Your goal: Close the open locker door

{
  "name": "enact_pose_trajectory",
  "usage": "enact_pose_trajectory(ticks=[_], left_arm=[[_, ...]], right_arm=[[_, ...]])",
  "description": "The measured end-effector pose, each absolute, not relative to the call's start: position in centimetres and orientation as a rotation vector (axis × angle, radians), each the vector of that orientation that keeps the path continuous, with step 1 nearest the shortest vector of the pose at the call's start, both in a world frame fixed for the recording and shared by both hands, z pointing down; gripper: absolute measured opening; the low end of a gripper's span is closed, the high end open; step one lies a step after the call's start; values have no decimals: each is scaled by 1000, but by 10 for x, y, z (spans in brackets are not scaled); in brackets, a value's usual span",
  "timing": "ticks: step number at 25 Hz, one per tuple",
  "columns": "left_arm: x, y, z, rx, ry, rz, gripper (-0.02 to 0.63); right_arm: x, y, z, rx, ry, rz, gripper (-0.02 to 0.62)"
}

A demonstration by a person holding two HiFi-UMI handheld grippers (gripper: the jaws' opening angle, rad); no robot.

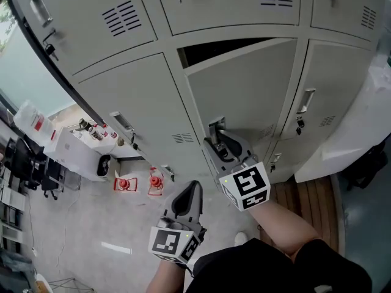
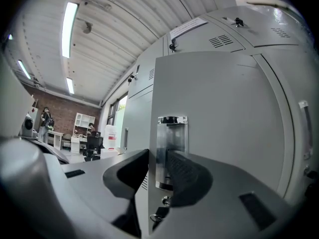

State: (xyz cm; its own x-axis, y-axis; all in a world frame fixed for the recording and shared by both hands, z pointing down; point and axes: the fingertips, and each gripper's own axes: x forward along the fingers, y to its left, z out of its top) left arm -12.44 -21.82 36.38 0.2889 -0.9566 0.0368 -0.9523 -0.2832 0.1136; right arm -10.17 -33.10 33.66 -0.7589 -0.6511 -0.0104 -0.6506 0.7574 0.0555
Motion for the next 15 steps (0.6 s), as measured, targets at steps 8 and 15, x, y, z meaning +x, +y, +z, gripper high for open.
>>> enact_pose_trajectory(ticks=[8,15], left_arm=[[-125,-232,363,2374,-1864,-57,18],[-127,-238,365,2355,-1868,-31,18]], right_arm=[[-116,-351,338,991,-2957,-79,141],[-123,-370,338,993,-2963,-55,126]])
